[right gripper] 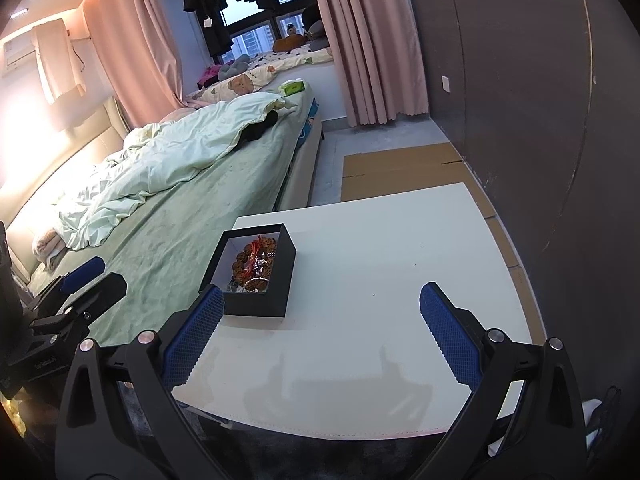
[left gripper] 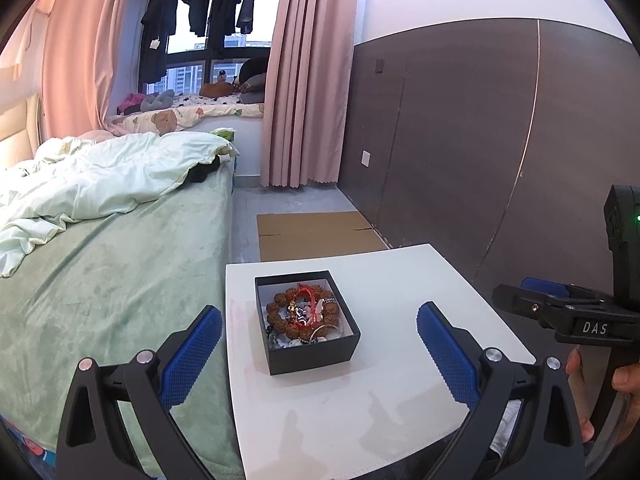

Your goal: Organize jewelry

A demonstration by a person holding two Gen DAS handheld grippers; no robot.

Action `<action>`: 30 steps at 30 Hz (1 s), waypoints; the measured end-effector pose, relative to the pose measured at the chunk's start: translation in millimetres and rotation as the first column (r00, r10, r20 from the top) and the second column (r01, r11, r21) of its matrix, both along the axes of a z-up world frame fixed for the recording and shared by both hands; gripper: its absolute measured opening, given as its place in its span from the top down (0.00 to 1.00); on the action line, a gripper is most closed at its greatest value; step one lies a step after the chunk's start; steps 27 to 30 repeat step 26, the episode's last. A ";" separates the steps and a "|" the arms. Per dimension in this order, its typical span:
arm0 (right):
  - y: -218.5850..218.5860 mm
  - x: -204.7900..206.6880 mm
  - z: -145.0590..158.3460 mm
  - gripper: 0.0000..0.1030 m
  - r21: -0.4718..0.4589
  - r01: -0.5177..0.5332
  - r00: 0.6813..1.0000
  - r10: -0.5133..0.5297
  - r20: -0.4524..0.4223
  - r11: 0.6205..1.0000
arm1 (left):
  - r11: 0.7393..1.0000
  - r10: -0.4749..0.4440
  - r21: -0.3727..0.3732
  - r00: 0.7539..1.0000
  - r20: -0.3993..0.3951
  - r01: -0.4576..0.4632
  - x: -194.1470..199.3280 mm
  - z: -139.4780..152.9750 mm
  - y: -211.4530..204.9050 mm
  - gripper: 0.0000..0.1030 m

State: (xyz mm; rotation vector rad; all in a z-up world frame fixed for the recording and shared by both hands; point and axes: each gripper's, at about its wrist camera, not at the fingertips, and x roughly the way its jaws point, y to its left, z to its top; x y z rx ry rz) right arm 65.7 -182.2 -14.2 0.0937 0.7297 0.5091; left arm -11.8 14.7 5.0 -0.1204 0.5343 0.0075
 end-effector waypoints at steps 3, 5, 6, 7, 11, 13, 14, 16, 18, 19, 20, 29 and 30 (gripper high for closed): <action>0.7 -0.5 -1.5 0.05 -0.006 0.001 1.000 -0.001 -0.001 1.000 | 1.000 -0.003 -0.012 1.000 -0.005 0.002 0.3 -0.9 1.8 0.08; 1.5 -0.7 -2.8 0.05 -0.013 0.003 1.000 -0.003 -0.003 1.000 | 1.000 -0.010 -0.015 1.000 -0.010 0.010 0.3 -1.7 2.1 0.08; 2.5 -0.1 -3.7 0.05 -0.017 0.003 1.000 -0.003 -0.006 1.000 | 1.000 -0.011 -0.014 1.000 -0.007 0.010 -1.2 -1.3 2.0 0.08; 4.3 0.5 -4.9 0.05 -0.021 0.004 1.000 -0.004 -0.011 1.000 | 1.000 -0.008 -0.010 1.000 -0.001 0.008 -2.8 -1.3 1.8 0.08; 8.8 3.2 -9.1 0.05 -0.036 0.005 0.999 -0.007 -0.031 0.999 | 1.000 -0.016 -0.003 1.000 -0.007 0.016 -2.1 -3.3 -0.9 0.08; 9.9 3.3 -10.1 0.05 -0.039 0.009 0.999 -0.010 -0.034 0.999 | 1.000 -0.016 0.000 1.000 -0.015 0.016 -0.1 -4.8 -0.5 0.08; 10.3 4.0 -10.5 0.05 -0.039 0.012 0.999 -0.014 -0.036 0.999 | 1.000 -0.009 0.004 1.000 -0.017 0.010 0.8 -5.1 0.1 0.08; 10.7 6.7 -12.4 0.05 -0.036 0.023 0.999 -0.025 -0.047 0.999 | 1.000 0.004 0.009 1.000 -0.015 -0.004 2.3 -5.2 2.6 0.08; 10.7 8.7 -14.3 0.05 -0.032 0.030 0.998 -0.032 -0.058 0.999 | 1.000 0.007 0.005 1.000 -0.019 -0.007 4.0 -5.7 5.3 0.08; 9.9 7.9 -15.1 0.05 -0.031 0.034 0.998 -0.035 -0.058 0.999 | 1.000 0.008 0.002 1.000 -0.020 -0.008 4.7 -5.9 6.4 0.08; 10.0 8.1 -14.9 0.05 -0.031 0.038 0.998 -0.040 -0.056 0.999 | 1.000 0.010 0.000 1.000 -0.021 -0.010 5.3 -6.0 7.1 0.08; 10.2 9.3 -13.8 0.05 -0.028 0.062 0.997 -0.063 -0.054 0.998 | 1.000 0.006 -0.021 1.000 -0.026 -0.006 9.7 -7.4 8.6 0.08; 10.2 9.3 -13.8 0.05 -0.028 0.062 0.997 -0.063 -0.054 0.998 | 1.000 0.006 -0.021 1.000 -0.026 -0.006 9.7 -7.4 8.6 0.08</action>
